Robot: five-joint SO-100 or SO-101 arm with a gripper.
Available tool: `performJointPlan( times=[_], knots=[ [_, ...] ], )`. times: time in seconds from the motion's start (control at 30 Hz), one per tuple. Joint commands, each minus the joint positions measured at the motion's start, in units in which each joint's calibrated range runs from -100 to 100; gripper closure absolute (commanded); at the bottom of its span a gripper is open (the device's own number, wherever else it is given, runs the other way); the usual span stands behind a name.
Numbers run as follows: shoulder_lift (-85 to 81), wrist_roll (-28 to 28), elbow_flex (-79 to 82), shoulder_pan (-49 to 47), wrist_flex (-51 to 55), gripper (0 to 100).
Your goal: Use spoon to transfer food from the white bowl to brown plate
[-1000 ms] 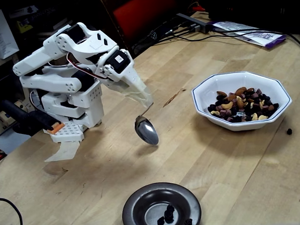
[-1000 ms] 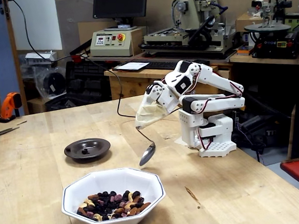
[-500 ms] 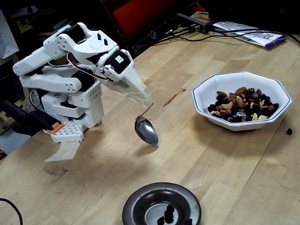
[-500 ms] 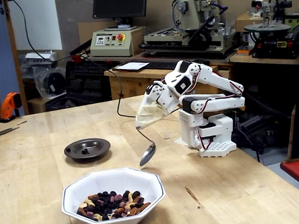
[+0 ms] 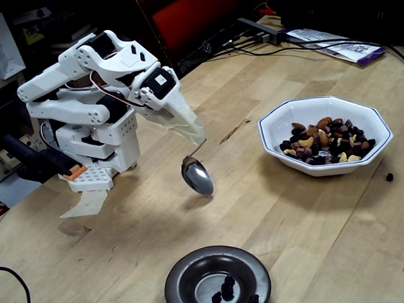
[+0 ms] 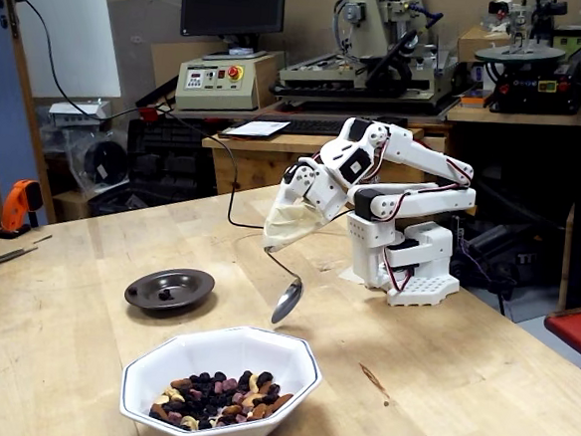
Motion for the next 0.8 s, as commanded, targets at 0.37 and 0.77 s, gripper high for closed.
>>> performJointPlan(
  times=[0.37, 0.77],
  knots=[
    [-0.01, 0.2, -0.82, 0.18, -0.48, 95],
    [-0.43, -0.15, 0.77, -0.19, -7.04, 95]
  ],
)
